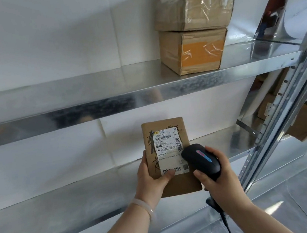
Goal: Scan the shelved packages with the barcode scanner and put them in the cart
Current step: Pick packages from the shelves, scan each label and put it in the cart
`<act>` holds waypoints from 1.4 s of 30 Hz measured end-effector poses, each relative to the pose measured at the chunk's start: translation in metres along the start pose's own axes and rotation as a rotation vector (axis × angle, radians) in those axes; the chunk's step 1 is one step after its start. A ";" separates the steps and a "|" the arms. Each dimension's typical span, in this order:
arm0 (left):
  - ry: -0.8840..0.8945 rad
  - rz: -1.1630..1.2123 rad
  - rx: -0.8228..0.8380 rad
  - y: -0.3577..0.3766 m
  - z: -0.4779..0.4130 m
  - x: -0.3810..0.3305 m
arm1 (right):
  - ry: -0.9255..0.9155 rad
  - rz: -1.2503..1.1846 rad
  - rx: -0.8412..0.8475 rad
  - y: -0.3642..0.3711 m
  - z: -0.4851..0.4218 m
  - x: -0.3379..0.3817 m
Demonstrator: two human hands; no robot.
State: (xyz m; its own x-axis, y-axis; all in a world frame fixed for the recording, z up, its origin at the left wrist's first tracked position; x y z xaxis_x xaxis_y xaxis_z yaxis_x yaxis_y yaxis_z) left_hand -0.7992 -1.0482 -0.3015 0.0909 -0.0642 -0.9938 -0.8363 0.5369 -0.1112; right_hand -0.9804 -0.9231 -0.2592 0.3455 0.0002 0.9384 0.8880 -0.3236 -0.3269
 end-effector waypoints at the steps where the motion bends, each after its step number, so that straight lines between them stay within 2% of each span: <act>1: 0.006 0.010 -0.010 -0.011 0.009 0.000 | -0.006 0.006 0.006 0.011 0.003 0.006; 10: 0.046 0.040 -0.139 -0.149 0.110 0.004 | -0.083 0.073 0.066 0.142 0.049 0.085; 21: 0.050 0.011 -0.395 -0.306 0.252 0.021 | -0.235 0.051 0.290 0.318 0.104 0.174; 31: 0.070 0.028 -0.545 -0.362 0.315 0.027 | -0.336 0.035 0.449 0.400 0.129 0.214; 42: 0.061 -0.031 -0.693 -0.373 0.344 0.019 | -0.374 -0.028 0.557 0.413 0.141 0.239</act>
State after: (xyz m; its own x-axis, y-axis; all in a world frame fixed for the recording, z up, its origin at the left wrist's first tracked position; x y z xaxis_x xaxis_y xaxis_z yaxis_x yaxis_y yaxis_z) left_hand -0.2992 -0.9602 -0.2810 0.1069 -0.1293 -0.9858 -0.9879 -0.1257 -0.0906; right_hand -0.4879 -0.9233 -0.1853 0.3128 0.3617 0.8782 0.8875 0.2182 -0.4060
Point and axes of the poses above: each hand's wrist, its own z-axis away from the middle knuckle, its own y-axis out of the palm, x = y × z, the point moved 9 cm from there along -z, towards the middle knuckle, and after that the axes turned 14 degrees about x, right-handed, at the moved point
